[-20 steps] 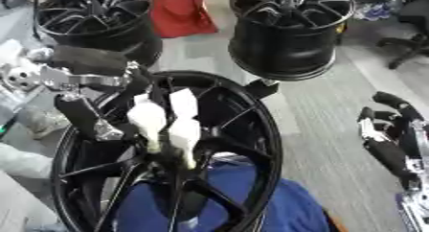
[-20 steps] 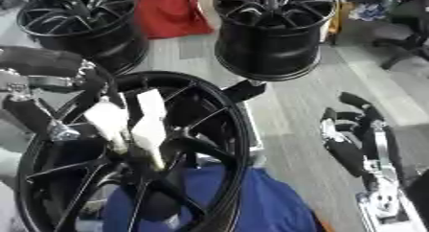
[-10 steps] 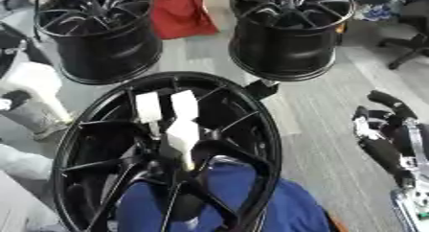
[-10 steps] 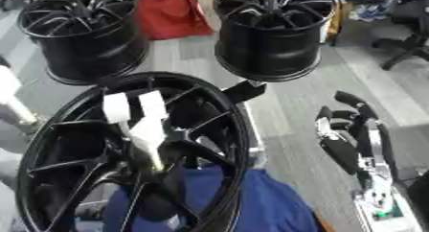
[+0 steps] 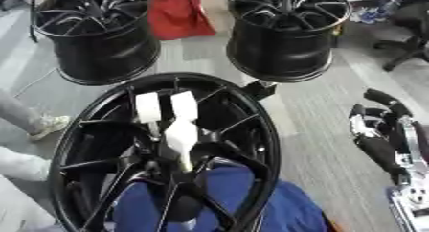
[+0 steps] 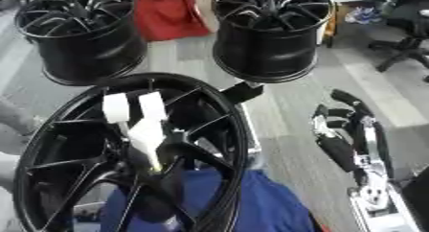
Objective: Pull the pin out of the wheel hub.
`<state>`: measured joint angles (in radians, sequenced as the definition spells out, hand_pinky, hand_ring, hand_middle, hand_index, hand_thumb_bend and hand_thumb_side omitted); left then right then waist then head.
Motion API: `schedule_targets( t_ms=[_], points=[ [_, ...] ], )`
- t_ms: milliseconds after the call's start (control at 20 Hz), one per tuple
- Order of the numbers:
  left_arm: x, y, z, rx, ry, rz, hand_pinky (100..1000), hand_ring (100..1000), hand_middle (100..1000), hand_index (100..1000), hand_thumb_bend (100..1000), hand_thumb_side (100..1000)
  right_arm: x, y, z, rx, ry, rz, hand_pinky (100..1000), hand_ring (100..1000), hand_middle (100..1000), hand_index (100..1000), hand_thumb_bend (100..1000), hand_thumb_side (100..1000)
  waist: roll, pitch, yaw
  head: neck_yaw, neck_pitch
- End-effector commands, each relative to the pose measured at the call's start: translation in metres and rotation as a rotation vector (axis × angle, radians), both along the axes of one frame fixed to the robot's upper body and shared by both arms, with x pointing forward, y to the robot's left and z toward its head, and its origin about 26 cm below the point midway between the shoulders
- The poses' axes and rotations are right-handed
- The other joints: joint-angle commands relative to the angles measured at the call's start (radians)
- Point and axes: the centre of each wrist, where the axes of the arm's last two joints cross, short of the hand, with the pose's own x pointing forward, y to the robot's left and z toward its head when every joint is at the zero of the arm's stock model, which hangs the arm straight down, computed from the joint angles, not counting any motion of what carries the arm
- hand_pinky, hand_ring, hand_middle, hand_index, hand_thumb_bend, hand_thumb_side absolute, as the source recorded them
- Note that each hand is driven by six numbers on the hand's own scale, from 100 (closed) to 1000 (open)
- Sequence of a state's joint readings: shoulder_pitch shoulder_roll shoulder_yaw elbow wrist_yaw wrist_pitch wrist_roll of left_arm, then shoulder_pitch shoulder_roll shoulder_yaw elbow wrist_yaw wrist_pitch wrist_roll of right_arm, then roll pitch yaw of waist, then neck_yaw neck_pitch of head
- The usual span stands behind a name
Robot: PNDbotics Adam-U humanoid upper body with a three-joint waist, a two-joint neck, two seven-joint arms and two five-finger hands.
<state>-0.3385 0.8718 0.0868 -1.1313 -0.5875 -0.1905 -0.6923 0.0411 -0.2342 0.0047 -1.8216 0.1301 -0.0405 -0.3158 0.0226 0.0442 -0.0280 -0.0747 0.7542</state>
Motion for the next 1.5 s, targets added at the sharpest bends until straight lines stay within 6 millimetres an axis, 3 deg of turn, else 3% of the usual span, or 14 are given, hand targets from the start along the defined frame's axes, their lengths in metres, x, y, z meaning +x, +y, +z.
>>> schedule_targets(
  t_ms=[50,200,350,650,1100,1500],
  points=[
    [-0.010,0.018,-0.005,0.026,-0.039,0.103,662,797,906,974,540,794,0.001,-0.003,0.007,-0.012,-0.024,-0.011,585,682,792,822,134,272,0.002,-0.005,0.002,-0.004,-0.010],
    [-0.017,0.024,-0.020,-0.013,-0.082,0.161,653,775,874,960,486,805,0.001,-0.002,0.007,-0.010,-0.024,-0.009,585,682,792,822,133,273,0.001,-0.005,0.005,-0.006,-0.009],
    [-0.019,0.016,-0.027,-0.093,-0.178,0.161,623,726,815,917,353,752,0.001,-0.003,0.007,-0.007,-0.024,-0.015,585,682,792,822,132,273,-0.001,-0.006,0.008,-0.006,-0.009],
    [-0.018,-0.038,-0.035,-0.439,-0.472,0.070,587,647,744,876,100,705,0.001,-0.002,0.006,0.001,-0.025,-0.020,585,682,792,821,126,274,-0.007,-0.005,0.017,-0.011,-0.009],
    [-0.033,-0.132,-0.036,-0.904,-0.842,0.148,569,625,703,848,100,682,0.002,0.000,0.006,0.017,-0.027,-0.027,584,682,792,822,125,273,-0.020,0.002,0.029,-0.019,-0.009],
    [-0.039,-0.174,-0.033,-1.071,-0.883,0.198,564,617,691,844,100,674,0.001,0.000,0.005,0.023,-0.024,-0.029,584,682,792,822,124,272,-0.028,0.003,0.040,-0.021,-0.007]
  ],
)
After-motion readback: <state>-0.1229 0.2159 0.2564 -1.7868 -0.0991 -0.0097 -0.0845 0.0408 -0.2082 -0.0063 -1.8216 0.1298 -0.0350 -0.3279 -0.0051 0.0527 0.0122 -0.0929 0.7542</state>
